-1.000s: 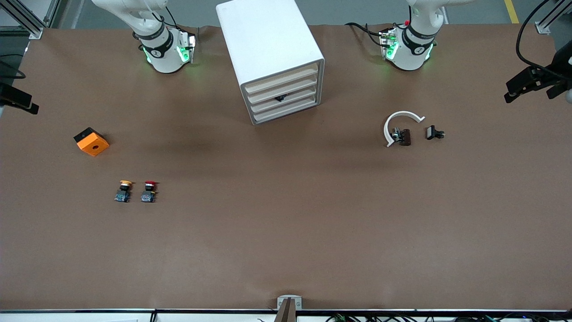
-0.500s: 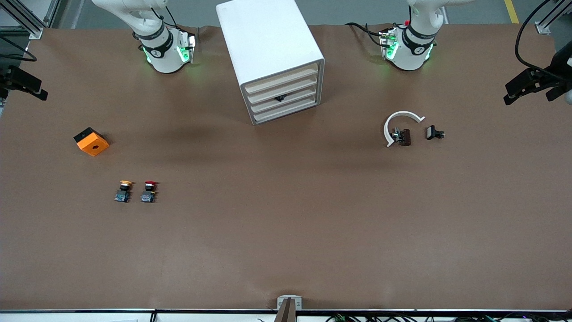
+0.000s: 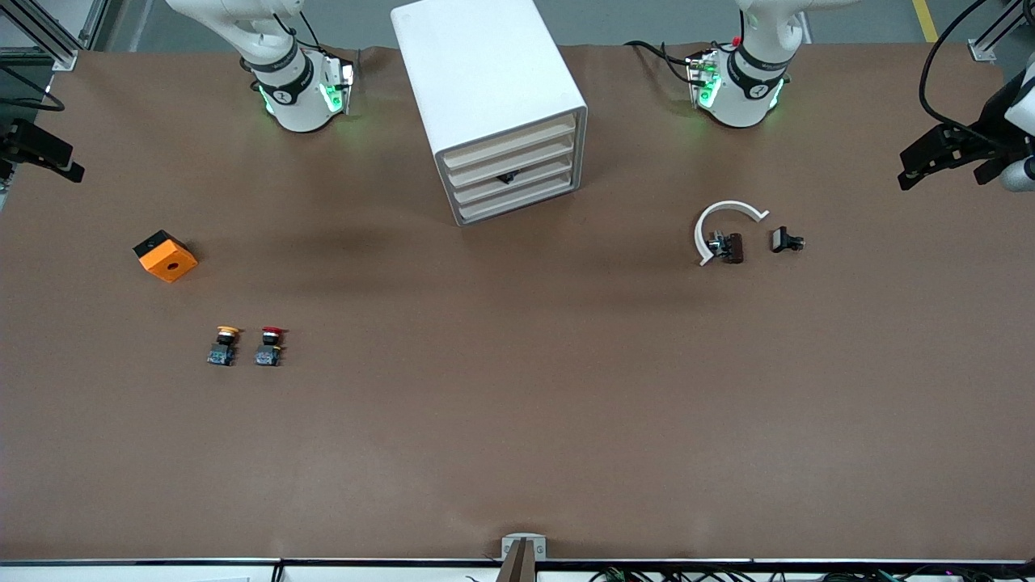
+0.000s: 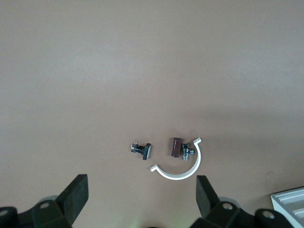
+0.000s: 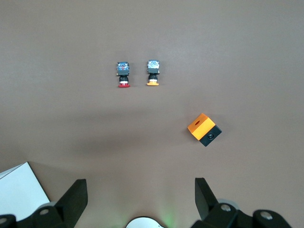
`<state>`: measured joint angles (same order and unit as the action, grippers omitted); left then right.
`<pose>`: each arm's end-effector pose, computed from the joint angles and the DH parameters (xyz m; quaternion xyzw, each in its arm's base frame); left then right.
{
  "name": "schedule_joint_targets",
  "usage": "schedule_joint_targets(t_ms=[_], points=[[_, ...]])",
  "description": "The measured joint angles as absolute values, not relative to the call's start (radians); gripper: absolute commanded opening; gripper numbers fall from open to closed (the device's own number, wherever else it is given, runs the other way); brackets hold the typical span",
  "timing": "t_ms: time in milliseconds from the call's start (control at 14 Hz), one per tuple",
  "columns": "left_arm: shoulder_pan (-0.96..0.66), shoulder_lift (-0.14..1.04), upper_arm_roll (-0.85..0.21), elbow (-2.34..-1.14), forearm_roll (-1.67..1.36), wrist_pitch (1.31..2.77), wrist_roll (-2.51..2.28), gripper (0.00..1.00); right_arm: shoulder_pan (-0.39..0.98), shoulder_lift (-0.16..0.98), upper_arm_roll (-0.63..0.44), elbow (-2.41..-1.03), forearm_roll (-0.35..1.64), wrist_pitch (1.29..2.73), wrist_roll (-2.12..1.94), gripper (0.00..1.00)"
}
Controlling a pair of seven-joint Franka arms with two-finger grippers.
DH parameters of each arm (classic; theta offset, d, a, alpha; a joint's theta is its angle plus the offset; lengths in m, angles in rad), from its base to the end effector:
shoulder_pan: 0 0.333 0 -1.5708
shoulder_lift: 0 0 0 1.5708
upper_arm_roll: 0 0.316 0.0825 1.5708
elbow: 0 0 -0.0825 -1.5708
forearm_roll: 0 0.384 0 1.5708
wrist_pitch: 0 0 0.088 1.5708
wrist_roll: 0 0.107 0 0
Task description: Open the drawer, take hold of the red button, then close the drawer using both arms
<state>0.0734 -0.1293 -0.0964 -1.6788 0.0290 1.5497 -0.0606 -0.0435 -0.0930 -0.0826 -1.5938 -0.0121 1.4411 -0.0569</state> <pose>0.5113 -0.0120 0.6404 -0.9996 -0.0195 -0.0007 0.0207 0.5071 -0.0680 0.6522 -0.9989 0.0349 0.0301 0.0006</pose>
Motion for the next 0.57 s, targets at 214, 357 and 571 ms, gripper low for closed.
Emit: schedule_joint_targets(t_ms=[214, 357, 571], points=[[0.073, -0.129, -0.109, -1.678, 0.029, 1.553, -0.062, 1.00, -0.043, -0.093, -0.083, -1.594, 0.000, 1.459, -0.054, 1.00], [0.073, -0.129, -0.109, -1.678, 0.029, 1.554, -0.060, 1.00, -0.044, -0.093, -0.090, -1.594, 0.004, 1.461, -0.053, 1.00], [0.073, -0.129, -0.110, -1.668, 0.029, 1.556, -0.059, 1.00, -0.043, -0.094, -0.095, -1.594, 0.028, 1.462, -0.043, 1.00]])
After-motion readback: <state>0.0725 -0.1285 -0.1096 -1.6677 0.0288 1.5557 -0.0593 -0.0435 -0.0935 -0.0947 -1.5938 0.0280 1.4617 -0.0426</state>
